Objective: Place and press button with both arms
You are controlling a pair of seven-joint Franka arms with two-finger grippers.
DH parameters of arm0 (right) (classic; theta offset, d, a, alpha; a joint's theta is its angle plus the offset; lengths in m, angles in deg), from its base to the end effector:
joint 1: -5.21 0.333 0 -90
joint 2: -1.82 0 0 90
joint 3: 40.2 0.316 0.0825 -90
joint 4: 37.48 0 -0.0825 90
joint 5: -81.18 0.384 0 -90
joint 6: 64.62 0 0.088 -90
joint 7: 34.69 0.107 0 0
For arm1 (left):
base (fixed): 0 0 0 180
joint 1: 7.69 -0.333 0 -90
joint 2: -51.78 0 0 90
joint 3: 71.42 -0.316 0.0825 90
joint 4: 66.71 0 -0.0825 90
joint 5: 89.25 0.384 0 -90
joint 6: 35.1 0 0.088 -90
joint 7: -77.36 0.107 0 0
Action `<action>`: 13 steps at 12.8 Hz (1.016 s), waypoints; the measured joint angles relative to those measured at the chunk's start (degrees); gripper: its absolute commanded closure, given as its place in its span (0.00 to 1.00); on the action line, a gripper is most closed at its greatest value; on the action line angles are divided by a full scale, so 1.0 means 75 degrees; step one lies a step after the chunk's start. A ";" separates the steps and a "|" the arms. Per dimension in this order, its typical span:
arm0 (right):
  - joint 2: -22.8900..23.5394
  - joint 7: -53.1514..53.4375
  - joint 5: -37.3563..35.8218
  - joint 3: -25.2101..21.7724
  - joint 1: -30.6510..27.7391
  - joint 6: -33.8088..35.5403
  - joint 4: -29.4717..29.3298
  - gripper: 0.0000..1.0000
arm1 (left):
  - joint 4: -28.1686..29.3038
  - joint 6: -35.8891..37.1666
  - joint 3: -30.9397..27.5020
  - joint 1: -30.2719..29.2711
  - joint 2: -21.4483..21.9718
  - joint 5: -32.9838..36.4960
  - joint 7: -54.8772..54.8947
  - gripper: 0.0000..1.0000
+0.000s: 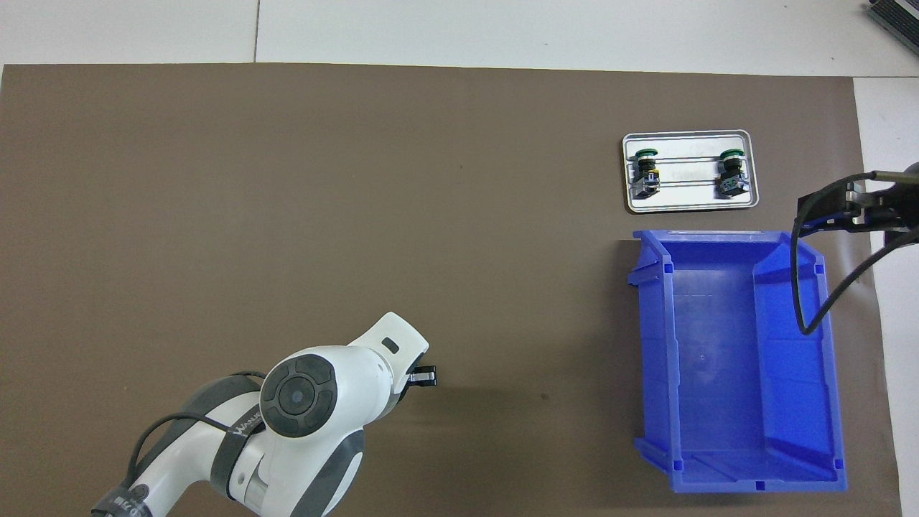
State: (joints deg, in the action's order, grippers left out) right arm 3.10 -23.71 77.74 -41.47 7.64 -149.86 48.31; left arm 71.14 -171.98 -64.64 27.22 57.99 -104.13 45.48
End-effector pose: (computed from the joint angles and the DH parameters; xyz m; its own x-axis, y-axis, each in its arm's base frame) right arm 0.5534 0.0045 0.6396 0.9843 -0.1751 -0.0197 -0.1735 -0.9827 0.0654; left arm 0.3623 -0.3258 0.3639 0.9995 0.0078 -0.0313 0.0137 -0.9813 0.1918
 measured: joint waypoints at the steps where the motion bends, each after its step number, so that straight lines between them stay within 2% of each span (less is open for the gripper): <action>1: 0.0000 0.0000 0.0000 0.0000 0.0000 0.0000 0.0000 0.00 | 0.0054 -0.0070 0.0000 0.0014 0.0034 0.0000 -0.0002 0.77; 5: 0.0000 0.0000 0.0000 0.0000 0.0000 0.0000 0.0000 0.00 | -0.0125 0.0143 -0.0024 0.0013 0.0012 0.0000 -0.0019 0.69; 7: 0.0000 0.0000 0.0000 0.0000 0.0000 0.0000 0.0000 0.00 | -0.0817 0.1012 -0.0104 -0.0084 -0.0088 0.0000 -0.0039 0.65; 10: 0.0000 0.0000 0.0000 0.0000 0.0000 0.0000 0.0000 0.00 | -0.2426 0.2757 -0.0154 -0.0979 -0.0208 0.0285 0.0068 0.57; 12: 0.0000 0.0000 0.0000 0.0000 0.0000 0.0000 0.0000 0.00 | -0.3185 0.3504 -0.0204 -0.1863 -0.0232 0.0468 0.0614 0.49; 13: 0.0000 0.0000 0.0000 0.0000 0.0000 0.0000 0.0000 0.00 | -0.3445 0.3785 -0.0231 -0.2380 -0.0236 0.0527 0.1057 0.42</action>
State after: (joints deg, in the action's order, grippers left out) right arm 3.10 -23.71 77.74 -41.47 7.64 -149.86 48.31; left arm 45.31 -143.60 -66.37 9.37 56.22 -100.18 53.40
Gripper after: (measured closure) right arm 0.000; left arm 0.555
